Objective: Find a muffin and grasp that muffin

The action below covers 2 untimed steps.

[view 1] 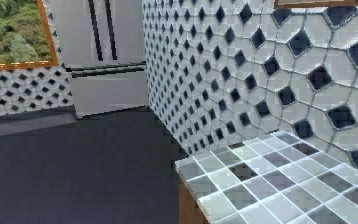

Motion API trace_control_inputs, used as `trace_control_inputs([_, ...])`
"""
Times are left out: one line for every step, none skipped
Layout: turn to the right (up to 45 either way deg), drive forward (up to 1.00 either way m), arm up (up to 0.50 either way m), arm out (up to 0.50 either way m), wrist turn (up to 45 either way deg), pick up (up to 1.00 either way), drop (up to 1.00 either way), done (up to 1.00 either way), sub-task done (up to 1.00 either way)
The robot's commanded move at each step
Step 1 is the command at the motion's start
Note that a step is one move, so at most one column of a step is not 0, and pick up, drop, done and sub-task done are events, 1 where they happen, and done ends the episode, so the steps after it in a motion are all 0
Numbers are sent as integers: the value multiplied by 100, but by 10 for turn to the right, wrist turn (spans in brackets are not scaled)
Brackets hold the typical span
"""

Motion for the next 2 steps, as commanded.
trace_control_inputs([0,0,0,0,450,0,0,0,0])
trace_control_inputs([0,0,0,0,390,0,0,0,0])
